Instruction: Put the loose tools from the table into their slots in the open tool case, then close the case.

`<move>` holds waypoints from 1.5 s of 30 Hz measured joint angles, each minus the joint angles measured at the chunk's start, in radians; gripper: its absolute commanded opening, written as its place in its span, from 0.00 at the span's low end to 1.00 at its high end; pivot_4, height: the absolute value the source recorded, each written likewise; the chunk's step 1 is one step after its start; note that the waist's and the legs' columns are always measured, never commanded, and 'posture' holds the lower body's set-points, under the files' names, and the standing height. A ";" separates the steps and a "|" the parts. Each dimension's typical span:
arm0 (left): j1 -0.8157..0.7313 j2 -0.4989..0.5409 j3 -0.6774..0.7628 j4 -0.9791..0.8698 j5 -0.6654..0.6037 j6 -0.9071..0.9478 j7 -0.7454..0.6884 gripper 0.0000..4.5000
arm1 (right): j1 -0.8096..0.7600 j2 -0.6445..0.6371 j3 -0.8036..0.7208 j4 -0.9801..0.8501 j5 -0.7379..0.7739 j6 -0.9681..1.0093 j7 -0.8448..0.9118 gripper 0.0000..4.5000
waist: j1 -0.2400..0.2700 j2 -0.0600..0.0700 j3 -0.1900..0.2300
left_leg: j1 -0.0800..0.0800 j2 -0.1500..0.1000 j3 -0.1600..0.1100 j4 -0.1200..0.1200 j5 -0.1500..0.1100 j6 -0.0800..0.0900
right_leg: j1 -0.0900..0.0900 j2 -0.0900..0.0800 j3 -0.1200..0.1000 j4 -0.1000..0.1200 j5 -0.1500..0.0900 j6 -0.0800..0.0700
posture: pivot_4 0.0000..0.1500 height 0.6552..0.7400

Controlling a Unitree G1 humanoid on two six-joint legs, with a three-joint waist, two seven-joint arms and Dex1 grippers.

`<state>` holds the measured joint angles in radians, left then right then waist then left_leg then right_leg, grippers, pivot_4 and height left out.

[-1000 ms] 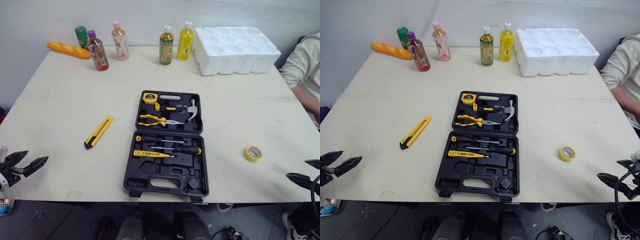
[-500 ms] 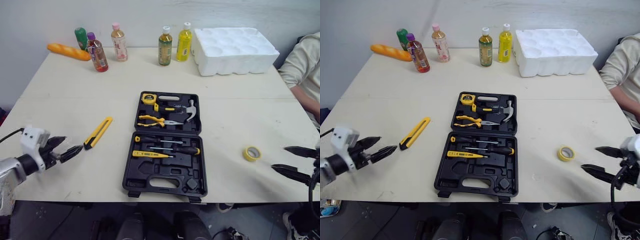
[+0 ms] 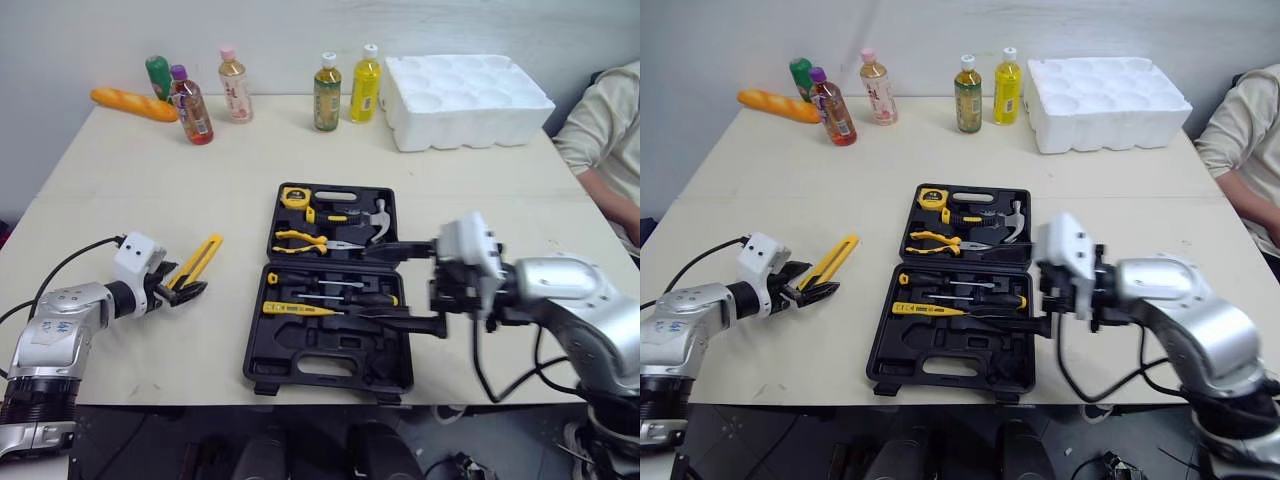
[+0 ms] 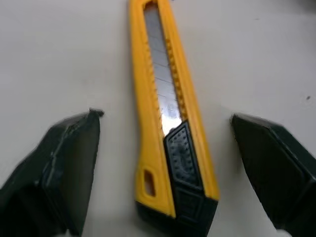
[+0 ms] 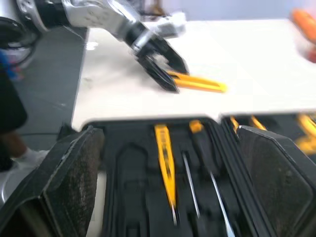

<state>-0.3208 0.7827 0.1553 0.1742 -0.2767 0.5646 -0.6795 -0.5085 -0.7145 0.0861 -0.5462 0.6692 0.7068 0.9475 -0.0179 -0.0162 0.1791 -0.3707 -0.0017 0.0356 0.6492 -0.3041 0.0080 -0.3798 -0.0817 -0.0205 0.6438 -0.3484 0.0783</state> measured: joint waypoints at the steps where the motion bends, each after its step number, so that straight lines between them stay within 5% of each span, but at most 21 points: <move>1: -0.003 -0.001 0.002 0.004 0.002 0.000 0.002 0.70 | -0.028 0.013 0.014 0.002 0.000 0.017 -0.011 1.00 | 0.000 0.000 0.000 | 0.000 0.000 0.000 0.000 0.000 0.000 | 0.000 0.000 0.000 0.000 0.000 0.000 | 1.00 1.00; 5: 0.004 -0.001 0.016 -0.003 0.002 0.004 0.002 0.34 | -0.118 0.057 0.029 0.015 0.015 0.067 -0.045 1.00 | -0.007 0.000 0.000 | 0.000 0.000 0.000 0.000 0.000 0.000 | 0.000 0.000 0.000 0.000 0.000 0.000 | 1.00 1.00; 6: 0.011 -0.001 0.025 -0.005 0.000 0.007 0.001 0.31 | -0.131 0.061 0.029 0.023 0.019 0.076 -0.048 1.00 | -0.009 0.000 0.000 | 0.000 0.000 0.000 0.000 0.000 0.001 | 0.000 0.000 0.000 0.000 0.000 0.000 | 1.00 1.00; 12: 0.041 0.019 0.030 -0.058 -0.004 -0.024 -0.050 0.31 | -0.140 0.054 0.022 0.043 0.023 0.102 -0.055 1.00 | -0.012 -0.001 0.000 | -0.004 0.000 0.000 -0.001 0.000 0.001 | -0.005 0.000 0.000 0.001 0.000 0.000 | 1.00 1.00; 18: -0.029 0.129 -0.033 -0.398 -0.120 0.100 -0.229 0.31 | -0.061 -0.029 -0.038 0.010 0.070 0.156 -0.064 1.00 | -0.007 -0.002 0.000 | -0.015 -0.001 0.000 0.001 0.001 0.001 | -0.013 -0.001 0.000 0.001 0.000 0.000 | 1.00 1.00; 22: -0.171 0.135 -0.266 -0.559 -0.170 0.197 -0.369 0.31 | 0.124 -0.172 -0.128 -0.075 0.119 0.204 -0.028 1.00 | 0.007 -0.002 0.001 | -0.018 -0.001 -0.001 0.001 0.002 0.002 | -0.012 0.000 0.000 0.000 0.000 0.001 | 1.00 1.00; 31: -0.308 0.063 -0.549 -0.507 -0.095 0.225 -0.469 0.31 | 0.416 -0.268 -0.223 -0.192 0.116 0.186 -0.021 1.00 | -0.005 -0.002 0.001 | -0.015 -0.001 0.000 0.003 0.003 0.008 | -0.012 0.003 0.003 0.002 0.001 0.002 | 1.00 1.00; 40: -0.335 -0.023 -0.644 -0.435 0.008 0.167 -0.468 0.31 | 0.454 -0.232 -0.246 -0.215 0.139 0.187 -0.106 1.00 | -0.003 -0.003 0.001 | -0.017 -0.001 0.000 0.005 0.006 0.004 | -0.012 0.003 0.002 0.001 0.001 0.003 | 1.00 1.00; 45: -0.335 -0.021 -0.631 -0.431 0.027 0.143 -0.476 0.80 | 0.474 -0.233 -0.247 -0.218 0.142 0.185 -0.109 1.00 | -0.001 -0.003 0.001 | -0.016 -0.001 0.000 0.005 0.006 0.004 | -0.012 0.003 0.002 0.002 0.001 0.003 | 1.00 1.00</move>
<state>-0.6561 0.7622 -0.4754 -0.2567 -0.2501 0.7078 -1.1556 -0.0340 -0.9475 -0.1606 -0.7642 0.8110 0.8918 0.8389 -0.0193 -0.0190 0.1805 -0.3871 -0.0028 0.0354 0.6545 -0.2983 0.0116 -0.3917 -0.0791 -0.0181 0.6456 -0.3469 0.0810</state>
